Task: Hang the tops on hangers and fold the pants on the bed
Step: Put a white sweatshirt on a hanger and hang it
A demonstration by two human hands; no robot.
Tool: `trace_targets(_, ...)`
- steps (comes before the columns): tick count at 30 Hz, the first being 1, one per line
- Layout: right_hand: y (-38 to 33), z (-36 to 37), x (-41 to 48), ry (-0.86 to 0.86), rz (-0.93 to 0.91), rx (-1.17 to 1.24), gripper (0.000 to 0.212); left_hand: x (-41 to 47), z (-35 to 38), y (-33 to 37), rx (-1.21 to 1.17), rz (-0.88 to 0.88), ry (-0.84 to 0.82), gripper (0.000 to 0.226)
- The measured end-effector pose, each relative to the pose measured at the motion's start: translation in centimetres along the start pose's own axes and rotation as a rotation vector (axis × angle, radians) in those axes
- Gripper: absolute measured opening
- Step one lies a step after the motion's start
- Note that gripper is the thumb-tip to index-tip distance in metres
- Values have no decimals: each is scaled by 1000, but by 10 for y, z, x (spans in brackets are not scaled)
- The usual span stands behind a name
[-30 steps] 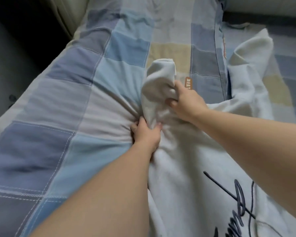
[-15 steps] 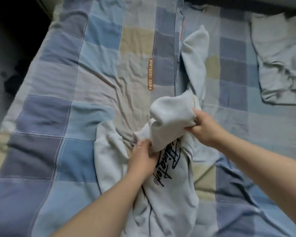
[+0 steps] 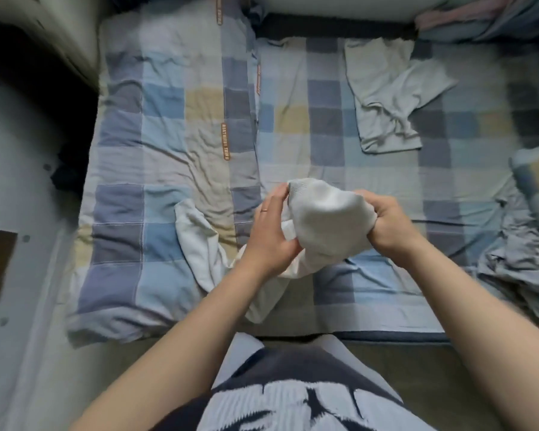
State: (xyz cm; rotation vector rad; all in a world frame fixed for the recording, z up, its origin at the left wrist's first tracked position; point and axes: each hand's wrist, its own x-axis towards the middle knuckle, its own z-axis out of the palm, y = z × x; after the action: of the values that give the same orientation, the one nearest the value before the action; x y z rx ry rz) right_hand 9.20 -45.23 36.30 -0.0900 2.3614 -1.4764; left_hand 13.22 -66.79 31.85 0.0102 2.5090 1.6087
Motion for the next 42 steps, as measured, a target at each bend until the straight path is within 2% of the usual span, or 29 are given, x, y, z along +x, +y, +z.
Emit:
trace_targets(2, -12, -19, -24, 34, -13, 46, 42, -2, 2, 41, -78, 57, -91, 81)
trace_targets(4, -22, -38, -44, 88, -33, 101, 44, -5, 6, 73, -228, 38, -148, 71)
trace_targets(7, -31, -59, -69, 156, -70, 135, 40, -8, 19, 104, -438, 57, -219, 47)
trace_targets(10, -33, -73, -86, 203, -57, 137, 30, -8, 32, 126, -513, 120, -323, 33)
trace_targets(12, -32, -79, -94, 235, -12, 130, 19, -8, 37, 140, -504, 177, -312, 29)
trace_targets(14, -33, -82, -104, 250, -6, 108, 31, -4, 38, 155, -509, 231, -227, 26)
trace_targets(16, -32, -87, -114, 257, -25, 62, 42, 2, 31, 169, -430, 316, -103, 12)
trace_targets(18, -31, -95, -121, 261, -4, 22, 41, 9, 19, 182, -273, 402, -17, 9)
trace_targets(20, -35, -106, -123, 233, 15, 59, 34, 13, 4, 196, -74, 503, -23, 12)
trace_targets(22, -48, -118, -123, 171, -51, 185, 30, 13, -10, 212, 94, 623, -71, 13)
trace_targets(23, -60, -123, -124, 132, -101, 258, 33, 12, -16, 220, 162, 687, -91, 15)
trace_targets(25, -86, -130, -122, 39, -220, 347, 60, 9, -25, 238, 271, 802, -119, 17)
trace_targets(27, -115, -133, -117, -40, -288, 249, 73, 6, -32, 251, 338, 859, -147, 14)
trace_targets(28, -127, -134, -112, -68, -299, 149, 67, 5, -36, 255, 357, 856, -160, 12)
trace_targets(31, -153, -133, -99, -114, -306, -156, 31, 4, -50, 260, 399, 797, -162, 10)
trace_targets(33, -161, -131, -91, -137, -315, -247, 20, 4, -59, 259, 347, 735, -165, 9)
trace_targets(38, -170, -125, -84, -49, -473, -208, 18, 8, -64, 241, 277, 748, -95, 5)
trace_targets(40, -171, -121, -83, 4, -537, -194, 24, 11, -61, 229, 180, 594, -181, 16)
trace_targets(42, -173, -120, -82, 99, -626, -178, 26, 14, -51, 210, 183, 450, -330, 25)
